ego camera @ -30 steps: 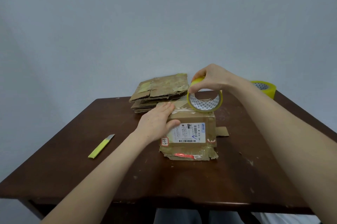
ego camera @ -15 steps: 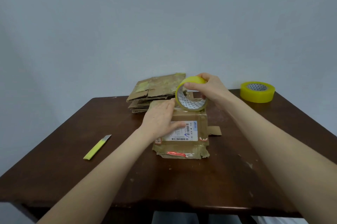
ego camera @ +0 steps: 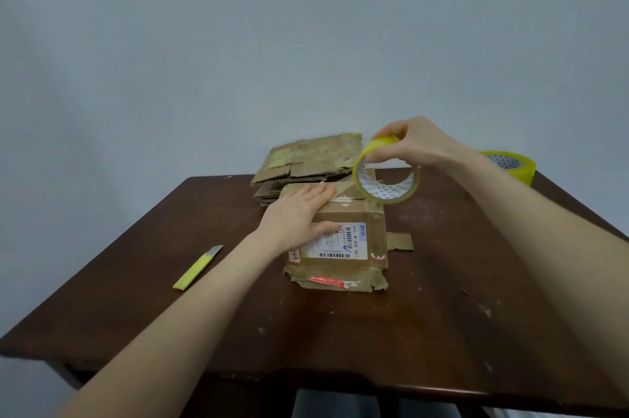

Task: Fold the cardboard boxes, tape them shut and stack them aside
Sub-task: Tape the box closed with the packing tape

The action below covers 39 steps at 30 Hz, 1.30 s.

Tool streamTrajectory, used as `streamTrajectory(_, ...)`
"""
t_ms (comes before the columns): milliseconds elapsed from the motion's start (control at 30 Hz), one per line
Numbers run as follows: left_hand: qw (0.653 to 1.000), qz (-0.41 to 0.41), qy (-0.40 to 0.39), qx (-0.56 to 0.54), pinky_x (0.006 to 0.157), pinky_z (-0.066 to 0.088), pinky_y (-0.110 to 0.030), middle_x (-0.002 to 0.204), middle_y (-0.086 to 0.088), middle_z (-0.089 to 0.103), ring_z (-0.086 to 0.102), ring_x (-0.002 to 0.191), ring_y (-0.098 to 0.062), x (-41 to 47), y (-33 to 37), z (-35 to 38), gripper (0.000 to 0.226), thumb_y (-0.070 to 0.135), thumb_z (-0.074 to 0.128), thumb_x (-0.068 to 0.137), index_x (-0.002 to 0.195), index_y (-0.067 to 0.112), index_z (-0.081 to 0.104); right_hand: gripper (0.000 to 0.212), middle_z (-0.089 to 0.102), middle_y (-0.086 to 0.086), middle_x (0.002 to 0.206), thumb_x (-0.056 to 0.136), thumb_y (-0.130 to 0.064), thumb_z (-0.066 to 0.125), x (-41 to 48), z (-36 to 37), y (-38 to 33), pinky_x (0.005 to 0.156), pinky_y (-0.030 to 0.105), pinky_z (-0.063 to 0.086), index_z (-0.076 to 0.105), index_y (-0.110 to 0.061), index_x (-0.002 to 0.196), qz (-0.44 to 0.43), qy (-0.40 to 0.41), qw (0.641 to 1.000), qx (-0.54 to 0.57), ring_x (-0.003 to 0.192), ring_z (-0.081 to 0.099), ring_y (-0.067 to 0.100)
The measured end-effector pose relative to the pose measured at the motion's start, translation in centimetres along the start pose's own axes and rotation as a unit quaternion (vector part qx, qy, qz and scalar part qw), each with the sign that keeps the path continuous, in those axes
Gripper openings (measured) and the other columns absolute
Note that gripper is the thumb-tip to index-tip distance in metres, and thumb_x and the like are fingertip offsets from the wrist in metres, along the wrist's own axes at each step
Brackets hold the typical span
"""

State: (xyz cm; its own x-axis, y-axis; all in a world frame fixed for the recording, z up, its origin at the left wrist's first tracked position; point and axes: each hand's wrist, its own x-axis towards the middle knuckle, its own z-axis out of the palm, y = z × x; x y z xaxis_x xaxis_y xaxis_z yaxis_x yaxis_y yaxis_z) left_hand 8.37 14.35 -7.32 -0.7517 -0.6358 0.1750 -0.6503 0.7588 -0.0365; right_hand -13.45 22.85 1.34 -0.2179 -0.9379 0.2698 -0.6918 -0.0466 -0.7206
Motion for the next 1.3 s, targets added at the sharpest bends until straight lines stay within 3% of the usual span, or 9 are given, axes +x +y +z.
streamTrajectory(333, 1.000, -0.019, -0.001, 0.008, 0.119, 0.009, -0.043, 0.159, 0.011, 0.009, 0.011, 0.147, -0.017, -0.3, 0.0, 0.2, 0.073, 0.064, 0.039, 0.089, 0.151, 0.036, 0.012, 0.027, 0.066, -0.003, 0.087, 0.071, -0.035, 0.080, -0.3, -1.6, 1.0, 0.066, 0.025, 0.042, 0.075, -0.018, 0.092, 0.029, -0.049, 0.997, -0.044, 0.074, 0.054, 0.008)
streamTrajectory(500, 0.998, -0.062, -0.011, -0.013, 0.112, 0.031, -0.046, 0.160, -0.005, 0.009, 0.017, 0.145, -0.024, -0.6, -0.4, -0.1, 0.071, 0.068, 0.043, 0.085, 0.146, 0.047, 0.016, 0.029, 0.068, 0.003, 0.099, 0.072, -0.031, 0.080, -0.7, -0.7, 1.6, 0.081, 0.032, 0.050, 0.072, -0.019, 0.098, 0.013, -0.014, 1.000, -0.002, 0.092, 0.061, 0.016)
streamTrajectory(567, 0.994, -0.091, -0.029, -0.050, 0.107, 0.036, -0.043, 0.160, -0.010, 0.004, 0.027, 0.142, -0.029, -0.8, -0.9, -0.6, 0.074, 0.068, 0.049, 0.082, 0.146, 0.048, 0.018, 0.032, 0.066, 0.003, 0.099, 0.073, -0.029, 0.080, -0.7, -0.2, 1.6, 0.077, 0.026, 0.050, 0.070, -0.018, 0.102, 0.009, 0.002, 1.000, 0.019, 0.088, 0.060, 0.015)
streamTrajectory(767, 0.996, -0.066, -0.037, 0.041, 0.117, 0.009, -0.055, 0.160, -0.004, 0.008, 0.013, 0.147, -0.022, 0.8, 1.9, -1.0, 0.095, 0.078, 0.036, 0.079, 0.152, 0.026, 0.006, 0.034, 0.068, 0.007, 0.101, 0.073, -0.028, 0.080, -0.7, 0.3, 1.9, 0.079, 0.029, 0.050, 0.071, -0.016, 0.103, 0.007, 0.009, 0.999, 0.047, 0.088, 0.059, 0.015)
streamTrajectory(867, 0.999, -0.026, -0.021, -0.004, 0.112, 0.021, -0.059, 0.160, 0.008, 0.004, 0.013, 0.146, -0.024, 1.9, 4.1, -0.5, 0.090, 0.075, 0.036, 0.082, 0.151, 0.033, -0.003, 0.044, 0.065, 0.002, 0.107, 0.075, -0.030, 0.080, -0.8, 0.2, 2.4, 0.083, 0.026, 0.047, 0.066, -0.017, 0.114, 0.014, 0.010, 0.998, 0.053, 0.095, 0.059, 0.013)
streamTrajectory(933, 0.999, -0.029, -0.034, 0.013, 0.109, 0.026, -0.060, 0.160, 0.011, 0.008, 0.016, 0.145, -0.027, 2.1, 4.3, -0.2, 0.084, 0.074, 0.033, 0.083, 0.151, 0.035, 0.001, 0.047, 0.064, -0.002, 0.103, 0.074, -0.034, 0.080, -1.1, 0.1, 3.2, 0.081, 0.024, 0.045, 0.062, -0.019, 0.114, 0.037, 0.019, 0.995, 0.095, 0.093, 0.060, 0.012)
streamTrajectory(1033, 0.998, -0.036, -0.047, 0.031, 0.110, 0.025, -0.059, 0.160, 0.012, 0.007, 0.014, 0.145, -0.031, 1.9, 4.2, -0.2, 0.079, 0.072, 0.031, 0.086, 0.151, 0.034, 0.007, 0.035, 0.066, -0.001, 0.076, 0.070, -0.037, 0.082, -1.9, 0.6, 4.5, 0.078, 0.035, 0.049, 0.064, -0.015, 0.092, 0.062, 0.049, 0.982, 0.170, 0.075, 0.065, 0.019)
streamTrajectory(1133, 0.998, -0.028, -0.046, 0.024, 0.109, 0.027, -0.058, 0.160, 0.011, 0.006, 0.013, 0.146, -0.031, 1.8, 4.3, -0.4, 0.074, 0.068, 0.033, 0.088, 0.151, 0.037, 0.009, 0.025, 0.059, -0.011, 0.059, 0.072, -0.031, 0.082, -2.5, 1.1, 5.1, 0.071, 0.033, 0.047, 0.067, -0.015, 0.085, 0.055, 0.093, 0.972, 0.207, 0.064, 0.058, 0.015)
streamTrajectory(1300, 0.998, -0.030, -0.055, 0.032, 0.110, 0.027, -0.058, 0.160, 0.012, 0.005, 0.012, 0.146, -0.030, 1.6, 4.2, -0.4, 0.071, 0.067, 0.032, 0.089, 0.150, 0.038, 0.010, 0.027, 0.060, -0.003, 0.073, 0.073, -0.031, 0.080, -2.5, 0.8, 4.5, 0.066, 0.025, 0.041, 0.070, -0.009, 0.087, 0.025, 0.087, 0.983, 0.157, 0.071, 0.055, 0.010)
